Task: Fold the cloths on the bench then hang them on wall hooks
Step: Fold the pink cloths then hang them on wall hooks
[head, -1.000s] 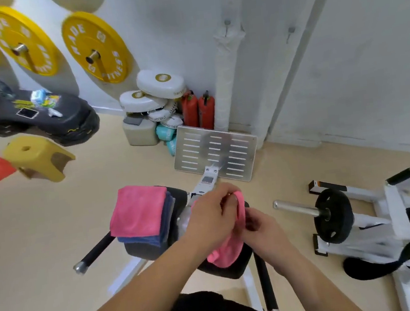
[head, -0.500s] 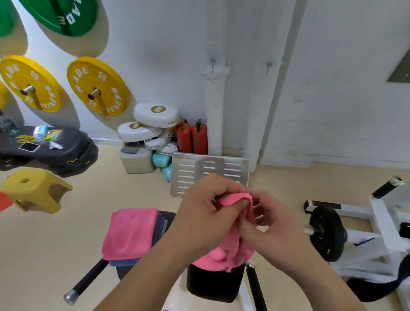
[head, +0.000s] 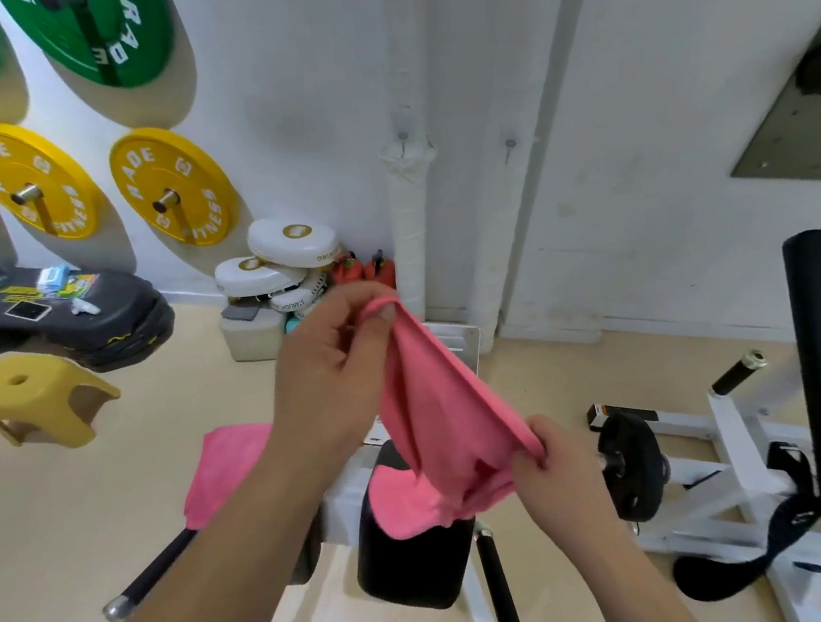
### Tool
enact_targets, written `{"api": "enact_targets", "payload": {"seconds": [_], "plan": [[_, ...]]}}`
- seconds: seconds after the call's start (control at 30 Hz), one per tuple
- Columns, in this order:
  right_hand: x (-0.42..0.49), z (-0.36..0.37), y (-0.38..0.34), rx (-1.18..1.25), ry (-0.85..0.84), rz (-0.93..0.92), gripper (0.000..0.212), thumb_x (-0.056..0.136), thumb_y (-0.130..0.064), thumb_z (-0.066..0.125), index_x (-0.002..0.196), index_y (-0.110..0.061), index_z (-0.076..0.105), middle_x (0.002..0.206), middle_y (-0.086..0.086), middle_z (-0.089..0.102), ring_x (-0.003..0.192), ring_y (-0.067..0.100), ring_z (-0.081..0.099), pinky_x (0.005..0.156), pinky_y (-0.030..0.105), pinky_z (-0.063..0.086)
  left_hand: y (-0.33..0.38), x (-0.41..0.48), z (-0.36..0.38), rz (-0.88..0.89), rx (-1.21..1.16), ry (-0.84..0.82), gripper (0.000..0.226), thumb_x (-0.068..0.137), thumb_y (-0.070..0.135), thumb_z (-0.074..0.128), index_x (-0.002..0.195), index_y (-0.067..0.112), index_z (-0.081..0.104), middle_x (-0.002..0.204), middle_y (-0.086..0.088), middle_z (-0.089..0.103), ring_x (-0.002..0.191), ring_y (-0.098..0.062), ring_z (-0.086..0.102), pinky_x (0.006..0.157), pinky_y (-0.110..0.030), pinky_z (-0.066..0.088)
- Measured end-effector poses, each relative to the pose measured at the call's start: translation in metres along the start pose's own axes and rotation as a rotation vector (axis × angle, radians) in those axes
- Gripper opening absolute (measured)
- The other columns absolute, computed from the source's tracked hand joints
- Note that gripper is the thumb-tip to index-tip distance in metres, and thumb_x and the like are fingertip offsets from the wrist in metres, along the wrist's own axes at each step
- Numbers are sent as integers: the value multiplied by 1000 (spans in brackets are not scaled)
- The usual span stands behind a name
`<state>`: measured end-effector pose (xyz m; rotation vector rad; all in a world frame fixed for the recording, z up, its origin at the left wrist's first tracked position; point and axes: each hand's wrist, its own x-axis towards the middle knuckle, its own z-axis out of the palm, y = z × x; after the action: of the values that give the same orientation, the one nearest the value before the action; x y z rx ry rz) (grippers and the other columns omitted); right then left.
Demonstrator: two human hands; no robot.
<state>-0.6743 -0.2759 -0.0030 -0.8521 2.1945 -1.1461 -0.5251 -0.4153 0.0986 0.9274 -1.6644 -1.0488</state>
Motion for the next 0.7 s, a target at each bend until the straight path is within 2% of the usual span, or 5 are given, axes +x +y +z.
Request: {"api": "enact_targets", "payload": {"seconds": [0.13, 0.37, 0.5, 0.6, 0.7], "plan": [[-6, -17, 15, 117, 135, 59, 32, 87, 0, 59, 95, -30, 68, 87, -8, 74, 84, 14, 70, 72, 30, 54, 3, 17, -26, 86, 65, 184, 22, 99, 16, 61, 99, 36, 70, 87, 25, 72, 86, 6, 65, 79, -10, 47], [-15, -24, -9, 141, 28, -12, 25, 91, -13, 70, 87, -36, 78, 81, -15, 78, 78, 1, 72, 74, 29, 59, -26, -23, -9, -77, 168, -378, 23, 94, 14, 69, 96, 35, 78, 91, 16, 76, 87, 1, 69, 78, -13, 52], [-26, -16, -25, 239, -48, -15, 15, 87, -16, 77, 80, -29, 80, 79, -8, 79, 75, 6, 74, 71, 22, 59, -54, -59, 16, -161, 221, -640, 38, 89, 21, 74, 124, 37, 69, 102, 13, 70, 96, 0, 67, 93, -21, 53], [-28, -13, -28, 166, -83, -111, 14, 82, -11, 82, 76, -24, 79, 74, -8, 77, 71, 3, 71, 64, 11, 51, -68, -71, 26, -54, 308, -690, 32, 88, 18, 72, 116, 33, 72, 100, 15, 59, 99, -2, 61, 91, -19, 48], [-23, -18, -16, 90, -160, -92, 13, 77, -17, 88, 74, -24, 77, 73, -3, 75, 65, 3, 65, 63, 18, 51, -71, -71, 22, -19, 313, -586, 21, 88, 10, 69, 100, 26, 75, 97, 16, 64, 96, -2, 62, 83, -17, 47]]}}
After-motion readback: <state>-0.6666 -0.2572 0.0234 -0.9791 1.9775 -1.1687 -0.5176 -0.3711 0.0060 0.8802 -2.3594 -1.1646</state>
